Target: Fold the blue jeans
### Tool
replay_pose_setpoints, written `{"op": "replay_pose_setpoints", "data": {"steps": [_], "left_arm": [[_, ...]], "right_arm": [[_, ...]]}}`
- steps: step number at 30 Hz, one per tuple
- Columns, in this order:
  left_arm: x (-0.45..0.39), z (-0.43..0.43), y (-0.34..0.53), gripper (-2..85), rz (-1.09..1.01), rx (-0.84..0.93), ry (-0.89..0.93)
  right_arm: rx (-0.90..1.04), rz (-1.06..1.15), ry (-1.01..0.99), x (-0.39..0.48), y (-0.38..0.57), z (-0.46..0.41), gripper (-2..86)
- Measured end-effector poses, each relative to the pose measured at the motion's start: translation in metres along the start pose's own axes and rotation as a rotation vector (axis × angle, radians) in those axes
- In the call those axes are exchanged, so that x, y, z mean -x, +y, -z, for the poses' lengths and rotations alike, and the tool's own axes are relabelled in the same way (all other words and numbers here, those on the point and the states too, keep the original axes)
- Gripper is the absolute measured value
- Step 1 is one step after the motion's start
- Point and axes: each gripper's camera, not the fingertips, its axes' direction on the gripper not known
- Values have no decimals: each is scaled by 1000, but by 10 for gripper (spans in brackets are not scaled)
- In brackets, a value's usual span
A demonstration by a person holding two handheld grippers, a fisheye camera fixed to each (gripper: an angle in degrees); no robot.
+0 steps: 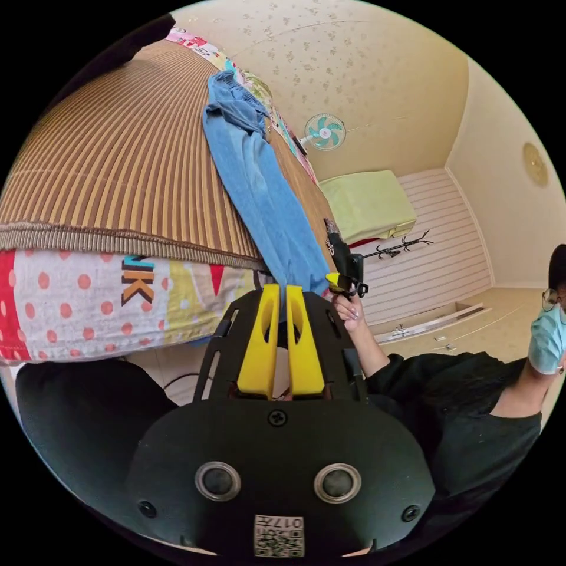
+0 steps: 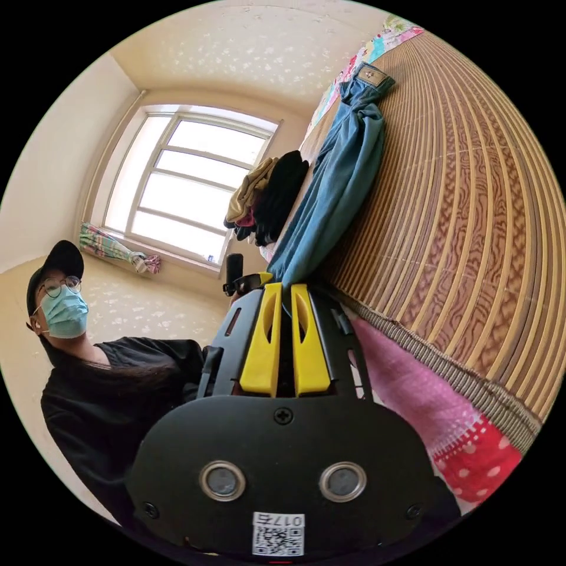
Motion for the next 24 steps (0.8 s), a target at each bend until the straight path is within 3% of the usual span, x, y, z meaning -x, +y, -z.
{"op": "replay_pose_setpoints", "data": {"steps": [4, 7, 13, 19, 24], "left_arm": [[-91, 67, 8, -6, -229, -208, 256], [-175, 102, -8, -7, -426, -280, 350], [-332, 156, -57, -7, -713, -384, 511], [-428, 171, -110, -8, -732, -426, 379], [-416, 138, -183, -8, -576, -367, 281]], "right_arm": [[-140, 237, -184, 89, 14, 60, 29], [-200, 451, -312, 175, 2, 100, 28], [-225, 841, -349, 377, -36, 162, 26], [-310, 980, -163, 513, -64, 210, 26], [-386, 869, 98, 534, -109, 225, 27]]}}
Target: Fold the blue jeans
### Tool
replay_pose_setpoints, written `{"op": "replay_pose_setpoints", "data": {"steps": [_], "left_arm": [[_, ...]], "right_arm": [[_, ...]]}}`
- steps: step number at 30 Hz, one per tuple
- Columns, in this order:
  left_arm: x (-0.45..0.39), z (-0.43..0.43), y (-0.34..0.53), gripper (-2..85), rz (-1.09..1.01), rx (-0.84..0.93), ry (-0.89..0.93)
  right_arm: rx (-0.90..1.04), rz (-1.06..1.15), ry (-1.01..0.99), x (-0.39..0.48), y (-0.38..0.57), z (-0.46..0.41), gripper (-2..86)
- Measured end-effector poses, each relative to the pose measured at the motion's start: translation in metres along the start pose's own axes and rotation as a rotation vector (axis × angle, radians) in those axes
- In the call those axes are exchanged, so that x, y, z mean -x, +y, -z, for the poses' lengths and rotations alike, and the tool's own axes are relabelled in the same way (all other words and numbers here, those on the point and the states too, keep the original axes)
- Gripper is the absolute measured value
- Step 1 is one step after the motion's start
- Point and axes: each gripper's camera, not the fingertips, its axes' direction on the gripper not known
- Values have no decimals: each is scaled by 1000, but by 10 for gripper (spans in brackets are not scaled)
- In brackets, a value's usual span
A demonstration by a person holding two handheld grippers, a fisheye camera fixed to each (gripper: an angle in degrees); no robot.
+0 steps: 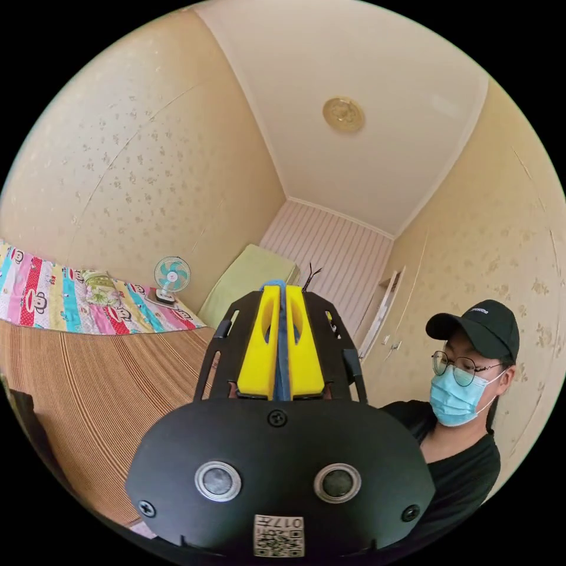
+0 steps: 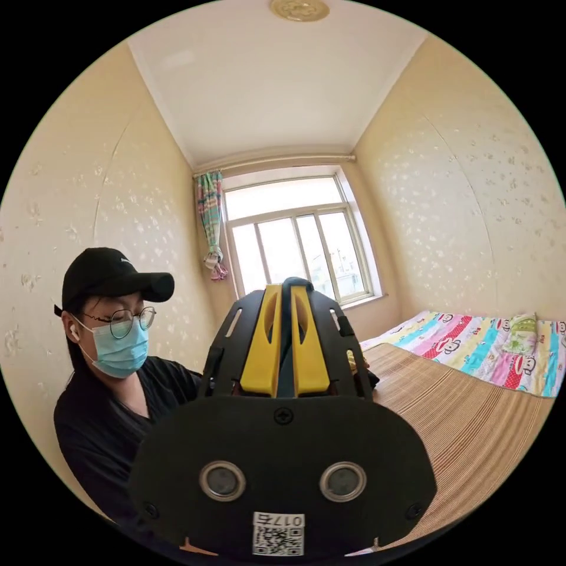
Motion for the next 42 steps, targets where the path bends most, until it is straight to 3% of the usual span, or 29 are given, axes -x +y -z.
{"op": "replay_pose_setpoints", "data": {"steps": [3, 8, 11, 15, 22, 26, 29, 32, 36, 40, 42], "left_arm": [[43, -24, -16, -8, 79, 11, -20], [48, -55, -52, -7, -51, 16, -113], [59, -77, -44, -7, -76, 107, -228], [88, -89, 17, -5, -84, 210, -263], [50, -59, 21, -6, -143, -35, 10], [28, -59, -12, -6, -216, -103, 6], [45, -73, -34, -6, -200, -91, -92], [107, -97, -47, -5, -104, -56, -158], [263, -144, -59, 5, 144, 57, -288], [425, -168, -21, 59, 397, 167, -443], [467, -160, 15, 91, 461, 187, -503]], "right_arm": [[7, -62, 107, -41, -16, -5, 26], [61, -49, 384, -85, -55, -33, 23], [116, -77, 456, -106, -41, -49, 23], [165, -109, 435, -126, 11, -55, 23], [-89, -29, 107, -87, -5, -30, 25], [-94, 54, 185, -52, -57, -43, 26], [-79, -5, 275, -71, -75, -59, 26], [-58, -85, 330, -121, -78, -80, 25], [18, -202, 492, -225, -70, -127, 27], [110, -479, 594, -397, -15, -181, 40], [163, -659, 623, -457, 34, -186, 53]]}}
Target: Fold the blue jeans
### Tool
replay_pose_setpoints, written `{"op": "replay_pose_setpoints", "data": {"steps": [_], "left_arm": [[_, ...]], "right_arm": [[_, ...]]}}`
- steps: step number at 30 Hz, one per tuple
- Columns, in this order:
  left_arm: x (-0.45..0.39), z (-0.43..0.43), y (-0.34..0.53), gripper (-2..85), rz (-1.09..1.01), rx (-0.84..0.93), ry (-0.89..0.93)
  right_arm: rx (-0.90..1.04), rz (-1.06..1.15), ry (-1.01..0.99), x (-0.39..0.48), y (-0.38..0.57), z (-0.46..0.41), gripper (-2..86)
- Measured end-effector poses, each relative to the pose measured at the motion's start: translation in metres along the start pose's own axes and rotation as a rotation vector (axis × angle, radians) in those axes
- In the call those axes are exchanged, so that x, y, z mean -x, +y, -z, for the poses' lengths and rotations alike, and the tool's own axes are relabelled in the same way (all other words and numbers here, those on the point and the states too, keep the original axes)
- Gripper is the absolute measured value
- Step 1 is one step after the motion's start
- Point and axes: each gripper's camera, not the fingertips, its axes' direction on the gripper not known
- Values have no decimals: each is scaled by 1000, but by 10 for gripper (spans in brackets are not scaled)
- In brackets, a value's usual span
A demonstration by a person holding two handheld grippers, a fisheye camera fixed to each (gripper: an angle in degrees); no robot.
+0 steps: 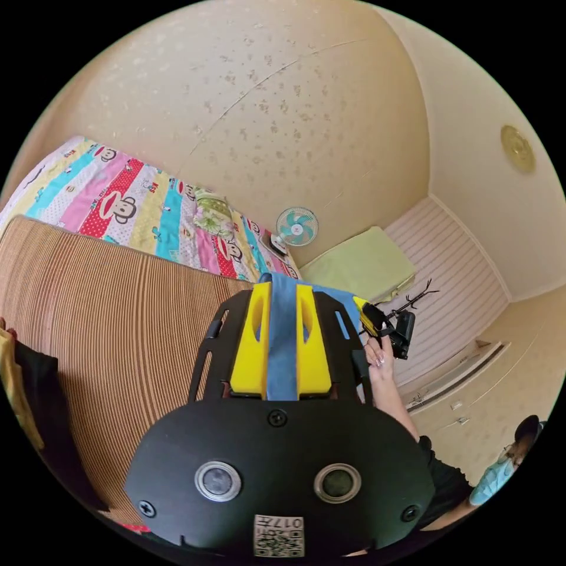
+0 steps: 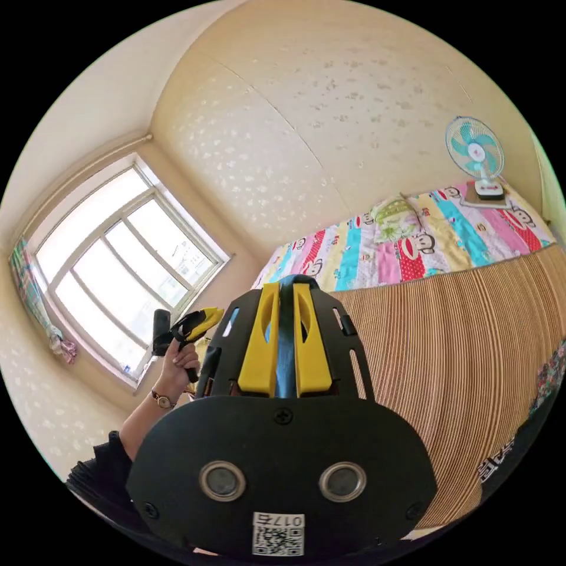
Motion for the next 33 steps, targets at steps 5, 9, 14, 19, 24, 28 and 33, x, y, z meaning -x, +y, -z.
{"op": "replay_pose_setpoints", "data": {"steps": [5, 9, 14, 19, 24, 28, 33], "left_arm": [[108, -54, 93, 116, -4, 245, -138], [156, -81, 225, 124, -2, 474, -110], [136, -36, 330, 124, 38, 367, -68], [96, -16, 370, 128, 26, 371, -239], [69, 57, 427, 132, 152, 134, -404], [97, 69, 455, 154, 268, 210, -301], [126, 96, 460, 120, 385, 150, -230]], "right_arm": [[133, -58, -115, -109, 107, -41, 77], [351, -47, -24, -129, 232, -46, 99], [493, 55, 94, -54, 408, -14, 128], [438, 30, 201, 0, 481, -4, 160], [380, 22, 424, 36, 494, 20, 175], [464, 82, 443, 44, 516, 18, 188], [496, 80, 553, 35, 525, 20, 123]]}}
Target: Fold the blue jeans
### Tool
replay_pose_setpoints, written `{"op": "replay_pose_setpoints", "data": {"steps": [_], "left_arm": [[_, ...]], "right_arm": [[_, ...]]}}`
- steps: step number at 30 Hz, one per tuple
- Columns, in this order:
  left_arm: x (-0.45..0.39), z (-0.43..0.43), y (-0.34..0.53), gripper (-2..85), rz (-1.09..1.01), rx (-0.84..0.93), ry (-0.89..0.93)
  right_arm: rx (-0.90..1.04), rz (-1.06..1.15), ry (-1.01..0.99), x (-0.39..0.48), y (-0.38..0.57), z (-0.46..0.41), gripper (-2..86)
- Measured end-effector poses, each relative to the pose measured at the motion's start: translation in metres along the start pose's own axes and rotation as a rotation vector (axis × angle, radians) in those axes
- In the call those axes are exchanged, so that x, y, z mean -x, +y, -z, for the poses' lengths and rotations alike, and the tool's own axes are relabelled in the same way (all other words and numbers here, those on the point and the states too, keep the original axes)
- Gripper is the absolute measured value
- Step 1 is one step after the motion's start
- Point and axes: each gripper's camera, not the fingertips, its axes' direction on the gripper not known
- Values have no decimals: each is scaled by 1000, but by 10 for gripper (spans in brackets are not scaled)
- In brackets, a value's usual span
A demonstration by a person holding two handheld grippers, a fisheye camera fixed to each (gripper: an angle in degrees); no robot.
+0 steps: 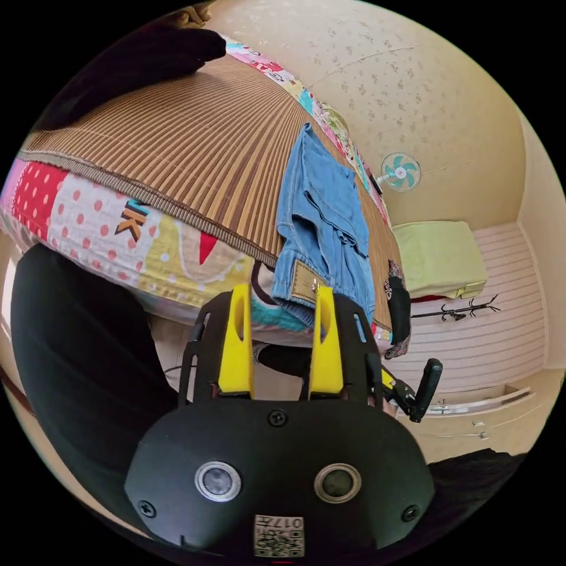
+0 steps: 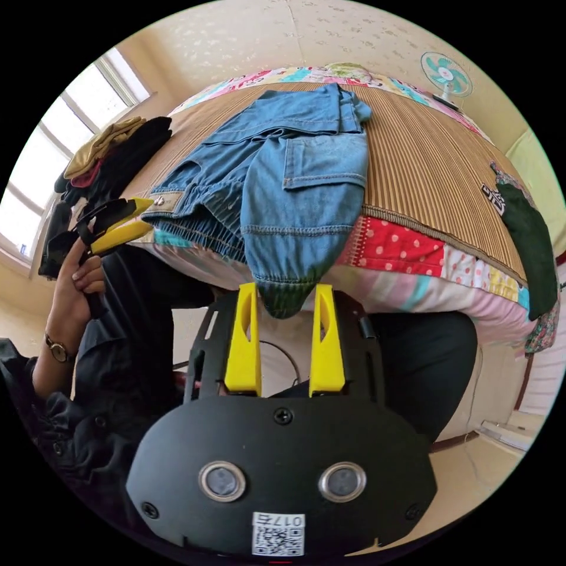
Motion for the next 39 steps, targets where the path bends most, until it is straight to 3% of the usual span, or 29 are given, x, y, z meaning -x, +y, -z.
{"op": "replay_pose_setpoints", "data": {"steps": [3, 5, 8, 9, 11, 14, 18, 22, 27, 31, 35, 39], "left_arm": [[19, 33, 0, 49, -29, 2, 251], [21, 63, 4, 40, -99, -27, 410], [27, 112, 21, 38, -223, -112, 552], [35, 116, 28, 38, -225, -103, 605], [45, 108, 42, 37, -146, -55, 563], [69, 104, 67, 34, 6, -28, 553], [70, 142, 85, 31, -35, -67, 503], [10, 201, 81, 32, -328, -57, 470], [-63, 240, 93, 36, -645, 47, 475], [-79, 236, 117, 39, -677, 113, 476], [-59, 234, 125, 39, -577, 117, 556], [-35, 246, 128, 39, -493, 91, 666]], "right_arm": [[-77, -1, -201, -34, 12, 52, 70], [-340, -28, -599, -94, 45, 118, 49], [-572, -237, -967, -191, 97, 127, 35], [-550, -288, -969, -204, 104, 117, 34], [-311, -568, -943, -234, 126, 57, 31], [-310, -657, -1093, -231, 162, 31, 29], [-402, -543, -1089, -225, 178, 66, 28], [-514, -222, -1106, -211, 162, 151, 26], [-503, 141, -1172, -160, 124, 221, 27], [-406, 120, -1378, -122, 96, 203, 29], [-254, 71, -1402, -81, 94, 169, 31], [-273, -106, -1458, -75, 117, 136, 32]]}}
